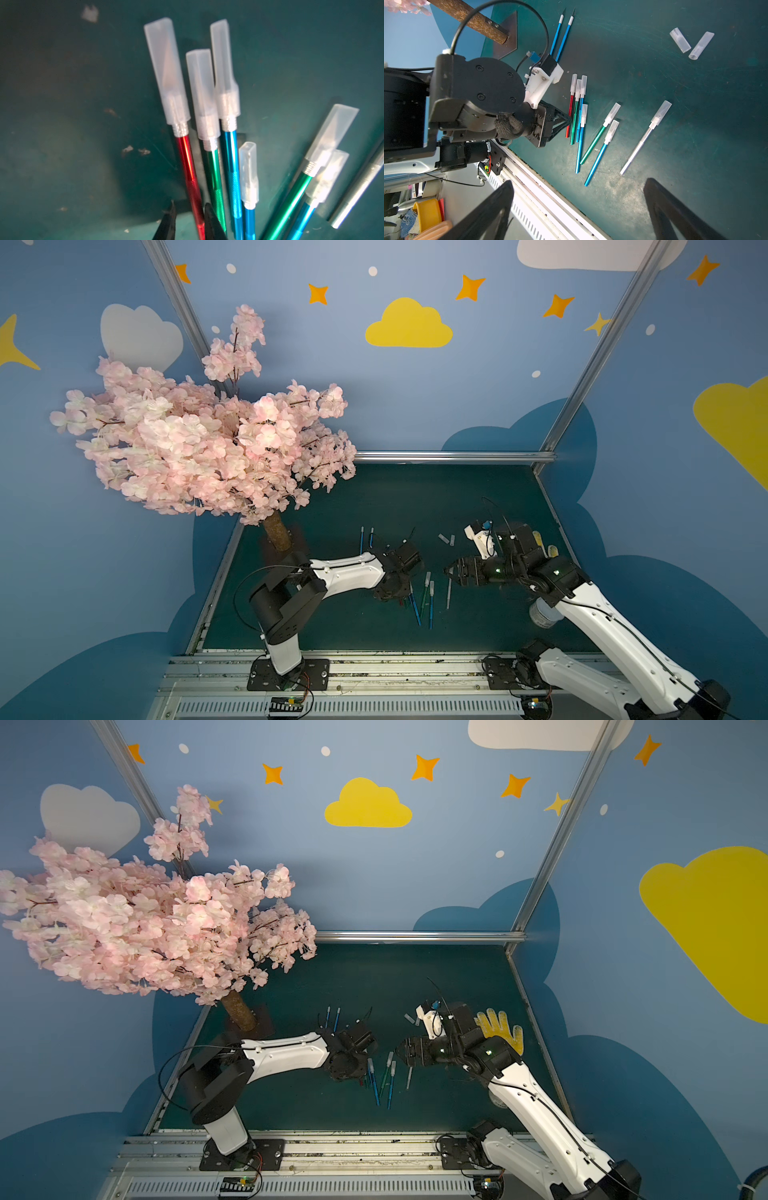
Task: Remove protective caps from carving knives
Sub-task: Pick up the carving knife from the center of the board.
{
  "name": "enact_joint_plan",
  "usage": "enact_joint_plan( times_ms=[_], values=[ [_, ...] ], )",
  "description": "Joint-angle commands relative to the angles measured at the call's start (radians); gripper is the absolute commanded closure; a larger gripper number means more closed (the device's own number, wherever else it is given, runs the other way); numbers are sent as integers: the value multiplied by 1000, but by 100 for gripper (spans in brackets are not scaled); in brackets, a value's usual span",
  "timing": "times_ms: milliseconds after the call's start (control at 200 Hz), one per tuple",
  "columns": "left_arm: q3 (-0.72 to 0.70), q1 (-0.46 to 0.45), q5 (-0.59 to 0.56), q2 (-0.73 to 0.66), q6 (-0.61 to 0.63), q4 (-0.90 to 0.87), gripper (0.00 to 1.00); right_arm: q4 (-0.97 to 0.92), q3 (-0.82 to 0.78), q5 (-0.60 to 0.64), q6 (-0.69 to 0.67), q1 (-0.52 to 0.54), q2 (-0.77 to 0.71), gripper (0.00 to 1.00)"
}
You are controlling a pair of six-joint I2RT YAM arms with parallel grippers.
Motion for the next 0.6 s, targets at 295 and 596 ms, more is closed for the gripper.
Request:
enact_joint_plan(
  times_ms=[295, 596],
  values=[
    [20, 0, -78, 11, 40, -120, 78, 6, -8, 14, 11, 9, 3, 2],
    [22, 2, -77, 15, 48, -131, 80, 8, -14, 27, 19, 11, -6, 2]
  ],
)
